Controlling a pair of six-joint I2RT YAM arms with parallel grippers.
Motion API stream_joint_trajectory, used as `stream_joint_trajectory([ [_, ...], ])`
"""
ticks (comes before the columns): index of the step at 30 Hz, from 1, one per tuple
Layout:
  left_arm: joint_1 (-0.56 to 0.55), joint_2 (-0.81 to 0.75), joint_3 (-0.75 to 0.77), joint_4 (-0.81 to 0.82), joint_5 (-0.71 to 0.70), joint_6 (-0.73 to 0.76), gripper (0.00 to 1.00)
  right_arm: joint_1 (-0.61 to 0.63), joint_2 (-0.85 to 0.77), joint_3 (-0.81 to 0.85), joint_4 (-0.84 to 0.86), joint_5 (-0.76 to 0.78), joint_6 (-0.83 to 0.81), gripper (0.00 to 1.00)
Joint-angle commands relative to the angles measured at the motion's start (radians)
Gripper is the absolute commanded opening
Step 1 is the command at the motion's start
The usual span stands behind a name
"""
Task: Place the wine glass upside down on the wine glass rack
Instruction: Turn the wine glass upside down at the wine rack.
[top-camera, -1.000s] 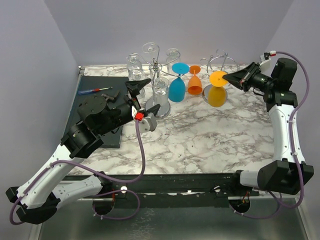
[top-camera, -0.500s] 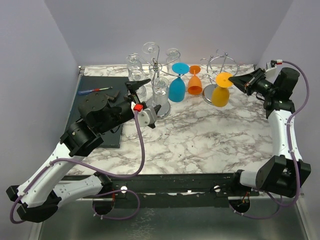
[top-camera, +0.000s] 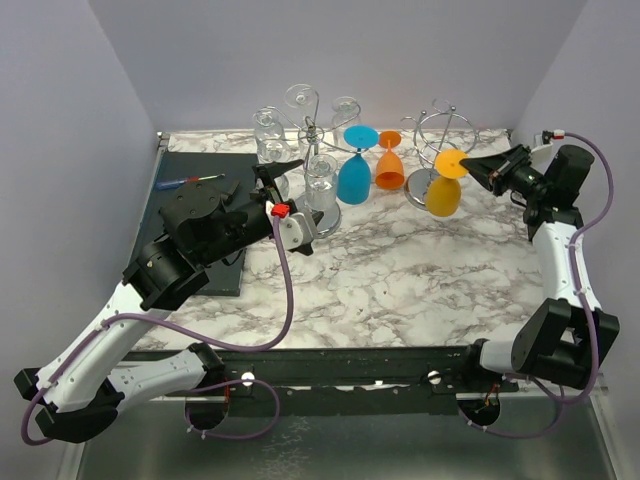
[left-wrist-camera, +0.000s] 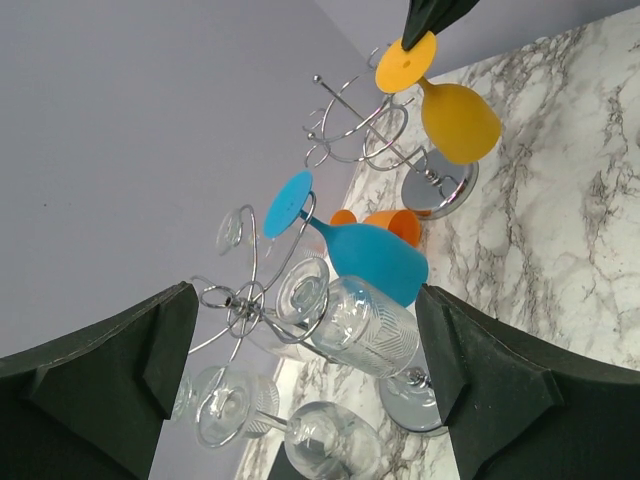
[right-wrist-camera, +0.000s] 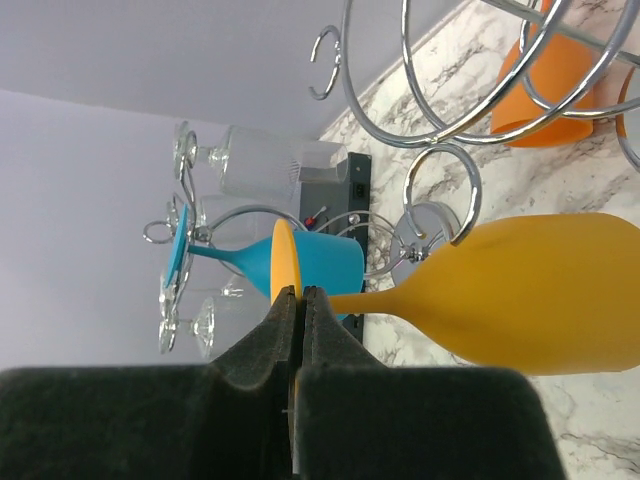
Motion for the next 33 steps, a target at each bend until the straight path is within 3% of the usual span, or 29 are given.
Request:
stream_joint_trajectory([
  [1,-0.002,-0.008,0.023,-0.008,-0.021,-0.008,0.99,-0.016,0.008,-0.035,0.102,0.017,0.046,0.00],
  [16,-0.003,-0.016,0.031,-0.011,-0.014,-0.015,0.99,-0.019,0.091,-0.064,0.267,0.031,0.117,0.01],
  [33,-0.003,-0.018,0.029,-0.012,-0.001,-0.023,0.99,-0.021,0.183,-0.045,0.331,0.079,0.108,0.01],
])
